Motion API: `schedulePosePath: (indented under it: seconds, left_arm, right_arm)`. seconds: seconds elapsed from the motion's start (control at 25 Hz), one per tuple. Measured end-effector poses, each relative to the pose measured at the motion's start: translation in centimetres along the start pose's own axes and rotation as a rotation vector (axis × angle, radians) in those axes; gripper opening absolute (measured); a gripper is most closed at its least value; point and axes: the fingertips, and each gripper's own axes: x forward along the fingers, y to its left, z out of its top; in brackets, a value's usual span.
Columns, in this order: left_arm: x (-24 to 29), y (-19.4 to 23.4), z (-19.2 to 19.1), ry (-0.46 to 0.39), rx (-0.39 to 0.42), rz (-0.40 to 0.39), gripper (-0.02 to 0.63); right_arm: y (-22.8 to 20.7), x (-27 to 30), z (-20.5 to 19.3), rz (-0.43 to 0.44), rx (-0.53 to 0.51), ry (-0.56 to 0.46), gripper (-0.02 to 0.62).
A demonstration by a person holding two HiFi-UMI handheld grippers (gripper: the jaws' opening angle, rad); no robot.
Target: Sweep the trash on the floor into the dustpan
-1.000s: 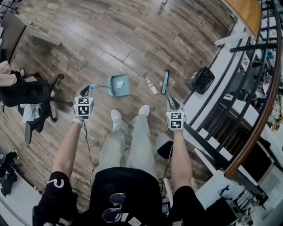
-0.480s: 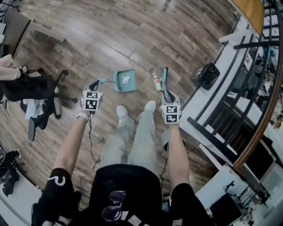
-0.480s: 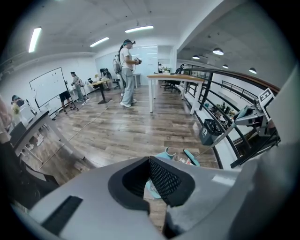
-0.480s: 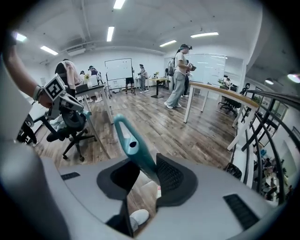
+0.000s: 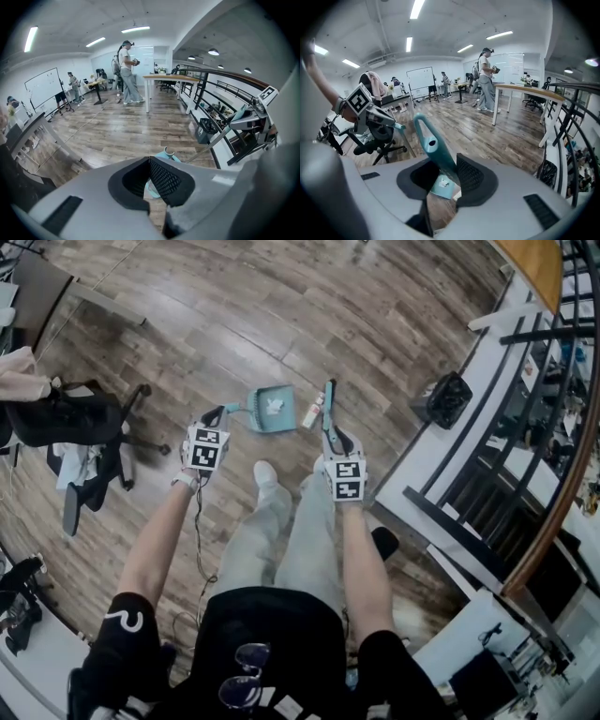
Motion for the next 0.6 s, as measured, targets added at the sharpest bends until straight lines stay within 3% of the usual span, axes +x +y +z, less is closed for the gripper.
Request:
schedulePosePath:
  seconds: [0.6]
  left_arm:
    - [-0.6, -0.5, -0.5, -0.004, 0.004, -0.029, 0.002]
  right_arm:
    - [9.5, 1.3, 3.2, 0.179, 0.03, -0.066, 0.103]
